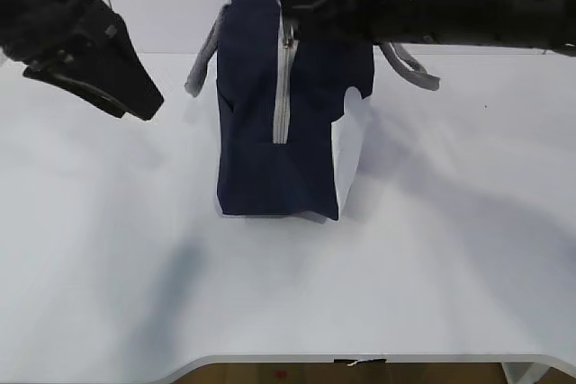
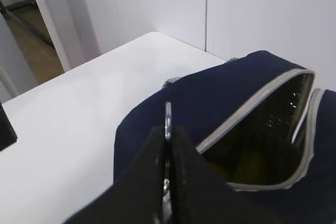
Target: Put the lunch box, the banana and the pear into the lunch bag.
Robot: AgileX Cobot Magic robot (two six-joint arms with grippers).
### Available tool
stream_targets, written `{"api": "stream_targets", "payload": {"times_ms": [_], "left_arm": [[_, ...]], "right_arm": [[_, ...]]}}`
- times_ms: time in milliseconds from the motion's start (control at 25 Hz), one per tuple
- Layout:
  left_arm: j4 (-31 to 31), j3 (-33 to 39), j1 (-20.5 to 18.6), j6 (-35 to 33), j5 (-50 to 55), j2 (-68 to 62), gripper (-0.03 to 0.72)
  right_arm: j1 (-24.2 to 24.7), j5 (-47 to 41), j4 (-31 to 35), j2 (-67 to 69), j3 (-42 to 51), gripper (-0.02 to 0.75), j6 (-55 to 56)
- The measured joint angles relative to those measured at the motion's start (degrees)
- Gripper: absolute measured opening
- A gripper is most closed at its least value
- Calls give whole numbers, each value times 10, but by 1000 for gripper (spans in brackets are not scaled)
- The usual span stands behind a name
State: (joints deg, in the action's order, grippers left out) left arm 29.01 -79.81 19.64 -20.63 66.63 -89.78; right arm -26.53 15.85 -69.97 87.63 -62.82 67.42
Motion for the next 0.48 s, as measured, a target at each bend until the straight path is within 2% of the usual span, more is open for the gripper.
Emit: {"api": "stream_targets", "payload": {"times_ms": [280,480], "left_arm": [[0,0,46,-6,-71,-29,368],[-3,0,56,-8,-134,-58,433]], "right_arm": [[0,8,-83,16,-27,6,112],[0,28,-115,16,-27,6,149]]}}
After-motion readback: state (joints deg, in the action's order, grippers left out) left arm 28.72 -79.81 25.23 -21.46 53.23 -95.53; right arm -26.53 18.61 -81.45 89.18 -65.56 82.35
